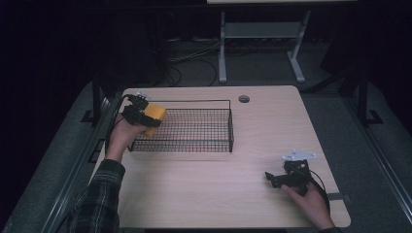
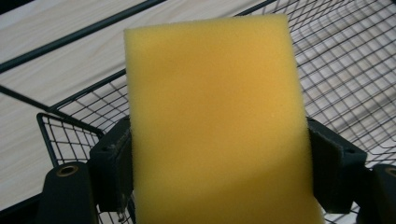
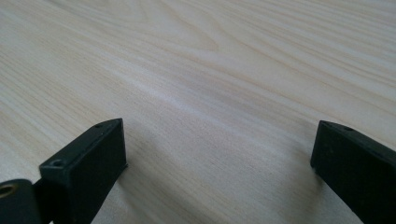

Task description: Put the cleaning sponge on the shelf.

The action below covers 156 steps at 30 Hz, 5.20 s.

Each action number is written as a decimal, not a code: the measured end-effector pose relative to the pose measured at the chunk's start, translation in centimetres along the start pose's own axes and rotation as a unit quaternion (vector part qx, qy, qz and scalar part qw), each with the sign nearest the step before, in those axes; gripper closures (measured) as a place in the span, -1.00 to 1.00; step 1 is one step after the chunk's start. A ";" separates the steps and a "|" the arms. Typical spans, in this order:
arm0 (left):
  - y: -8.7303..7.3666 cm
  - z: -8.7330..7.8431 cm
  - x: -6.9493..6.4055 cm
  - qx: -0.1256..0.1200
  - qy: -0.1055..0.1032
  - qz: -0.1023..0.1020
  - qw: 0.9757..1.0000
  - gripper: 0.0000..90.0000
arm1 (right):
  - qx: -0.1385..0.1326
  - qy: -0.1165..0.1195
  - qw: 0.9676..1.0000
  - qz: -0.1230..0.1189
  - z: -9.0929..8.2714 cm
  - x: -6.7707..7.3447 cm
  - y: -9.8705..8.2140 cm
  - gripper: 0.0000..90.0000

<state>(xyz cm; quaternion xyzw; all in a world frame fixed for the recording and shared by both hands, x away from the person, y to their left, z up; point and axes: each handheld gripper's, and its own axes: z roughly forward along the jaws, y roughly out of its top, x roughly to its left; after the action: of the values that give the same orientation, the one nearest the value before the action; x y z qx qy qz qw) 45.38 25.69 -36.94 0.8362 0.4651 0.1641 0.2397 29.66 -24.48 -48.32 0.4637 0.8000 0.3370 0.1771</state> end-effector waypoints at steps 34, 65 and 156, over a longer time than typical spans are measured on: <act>-2.1 2.7 1.6 0.033 0.000 -0.032 0.999 -0.53 | 0.000 0.000 1.000 0.000 0.0 0.0 0.0 -0.94; -2.0 1.5 1.5 0.023 -0.004 -0.031 0.999 -0.70 | 0.000 0.000 1.000 0.000 0.0 0.0 0.0 -0.94; -19.3 -0.6 -6.8 -0.112 -0.032 0.007 0.993 -0.71 | 0.000 0.000 1.000 0.000 0.0 0.0 0.0 -0.94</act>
<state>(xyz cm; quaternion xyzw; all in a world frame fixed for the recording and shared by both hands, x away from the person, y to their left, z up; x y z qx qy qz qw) 28.12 28.77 -47.49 0.8118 0.4305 0.1904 0.3455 29.66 -24.47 -48.32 0.4638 0.8000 0.3368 0.1775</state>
